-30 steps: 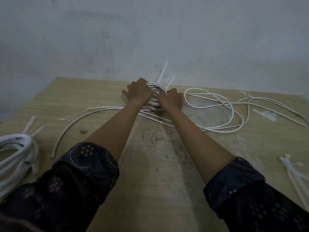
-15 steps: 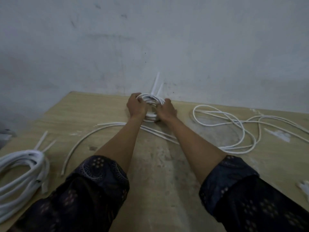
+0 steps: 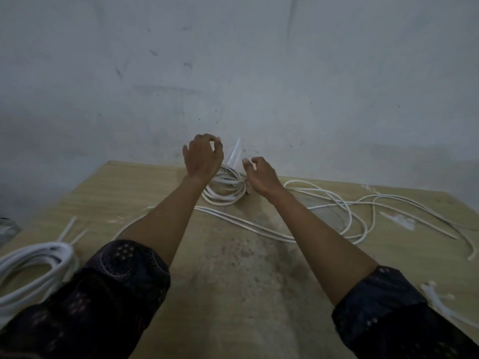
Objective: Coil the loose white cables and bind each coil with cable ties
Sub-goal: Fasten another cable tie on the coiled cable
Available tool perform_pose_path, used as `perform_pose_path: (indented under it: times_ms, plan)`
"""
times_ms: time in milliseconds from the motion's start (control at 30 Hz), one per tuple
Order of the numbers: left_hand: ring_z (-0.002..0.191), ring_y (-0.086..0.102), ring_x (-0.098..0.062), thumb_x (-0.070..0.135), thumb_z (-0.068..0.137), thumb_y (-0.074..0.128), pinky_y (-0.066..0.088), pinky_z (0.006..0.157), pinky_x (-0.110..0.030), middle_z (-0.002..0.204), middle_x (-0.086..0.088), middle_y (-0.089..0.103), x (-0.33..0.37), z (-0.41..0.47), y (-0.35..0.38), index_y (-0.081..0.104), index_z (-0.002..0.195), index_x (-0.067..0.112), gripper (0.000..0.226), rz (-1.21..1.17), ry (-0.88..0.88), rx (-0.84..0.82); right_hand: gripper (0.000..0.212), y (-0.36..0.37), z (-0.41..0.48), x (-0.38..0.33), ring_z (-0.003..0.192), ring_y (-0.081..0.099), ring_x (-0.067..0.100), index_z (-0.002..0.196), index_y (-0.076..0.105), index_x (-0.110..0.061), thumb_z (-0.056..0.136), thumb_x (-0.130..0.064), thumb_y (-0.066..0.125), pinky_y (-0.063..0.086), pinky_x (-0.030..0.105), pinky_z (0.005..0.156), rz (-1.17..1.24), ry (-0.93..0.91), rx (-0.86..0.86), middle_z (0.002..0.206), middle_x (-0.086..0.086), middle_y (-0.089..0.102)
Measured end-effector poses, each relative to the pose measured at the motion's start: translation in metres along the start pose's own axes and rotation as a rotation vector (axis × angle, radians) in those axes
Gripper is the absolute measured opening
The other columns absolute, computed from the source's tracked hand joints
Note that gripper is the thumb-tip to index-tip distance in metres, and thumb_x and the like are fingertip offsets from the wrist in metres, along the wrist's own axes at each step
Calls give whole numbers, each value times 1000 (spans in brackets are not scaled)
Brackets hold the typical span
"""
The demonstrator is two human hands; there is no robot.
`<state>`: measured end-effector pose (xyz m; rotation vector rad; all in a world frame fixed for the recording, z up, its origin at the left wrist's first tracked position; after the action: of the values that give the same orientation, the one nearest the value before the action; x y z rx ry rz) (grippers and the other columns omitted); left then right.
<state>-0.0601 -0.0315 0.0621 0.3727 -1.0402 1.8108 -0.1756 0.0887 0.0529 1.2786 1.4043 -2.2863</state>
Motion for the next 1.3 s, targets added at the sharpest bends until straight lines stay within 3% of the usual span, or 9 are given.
perform_pose_path:
  times_ms: [100,167,267,667,767,933,1000,1133,1300]
  plan:
    - [98,61,-25,26,94,53,49,85,-37,104,-7,67,13,-8,-16,67,104,12,22,-52,198,1,36,-19,-15,14,95,66,28,91,65,-9,98,-43,56,44,31,78,-72,-66,101,96,13,69]
    - [78,61,-15,19,92,58,49,72,-28,85,1,66,19,-28,-22,65,93,14,9,-133,296,-82,46,-30,-35,27,64,58,24,67,58,-12,89,-51,66,40,30,63,-140,-101,-59,65,9,57]
    - [63,61,-7,14,88,64,51,65,-27,70,4,67,17,-68,-17,67,84,16,6,-220,353,-255,44,-29,-67,51,69,65,17,75,69,-8,73,-50,83,51,31,68,-256,-106,-393,72,3,69]
    - [96,65,-6,59,82,63,54,84,-35,102,9,72,-14,-112,3,74,108,26,43,-50,423,-644,17,-35,-78,70,88,69,19,95,76,-20,81,-29,79,54,31,81,-378,-174,-349,93,5,75]
    - [82,67,-10,44,83,66,55,75,-38,88,8,74,-10,-108,2,78,93,23,26,-96,431,-633,4,-56,-78,70,73,65,16,86,72,-12,85,-10,74,53,31,69,-174,-171,-344,82,4,70]
    - [68,59,-8,33,85,70,44,62,-26,75,4,69,5,-101,-5,77,86,17,18,-120,465,-591,24,-90,-76,65,45,55,5,82,63,-17,92,5,60,41,20,47,218,-82,-153,71,3,67]
    - [58,52,1,30,89,68,34,56,-23,63,10,60,9,-98,-11,72,76,17,19,-127,413,-499,24,-109,-72,60,42,45,4,82,65,-18,92,3,61,34,16,41,414,-51,54,72,4,66]
    - [43,50,-3,36,101,54,47,44,-26,52,10,50,20,-95,-22,61,70,28,33,-373,225,-484,13,-138,-67,67,47,46,2,82,68,-20,86,-8,66,35,20,47,491,-70,433,75,5,69]
    - [37,18,-7,35,106,41,15,40,-13,48,6,23,43,-81,-39,40,67,23,41,-978,-390,-371,16,-137,-85,57,44,47,10,90,70,-8,98,-19,62,39,20,44,217,-41,-70,64,6,64]
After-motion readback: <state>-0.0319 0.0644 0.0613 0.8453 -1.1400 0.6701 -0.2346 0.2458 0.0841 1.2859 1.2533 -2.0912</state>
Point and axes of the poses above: each hand's wrist, its own z-axis towards the middle knuckle, its own y-axis out of the palm, x = y × z, the point moved 1 cm from there along z, towards the middle knuckle
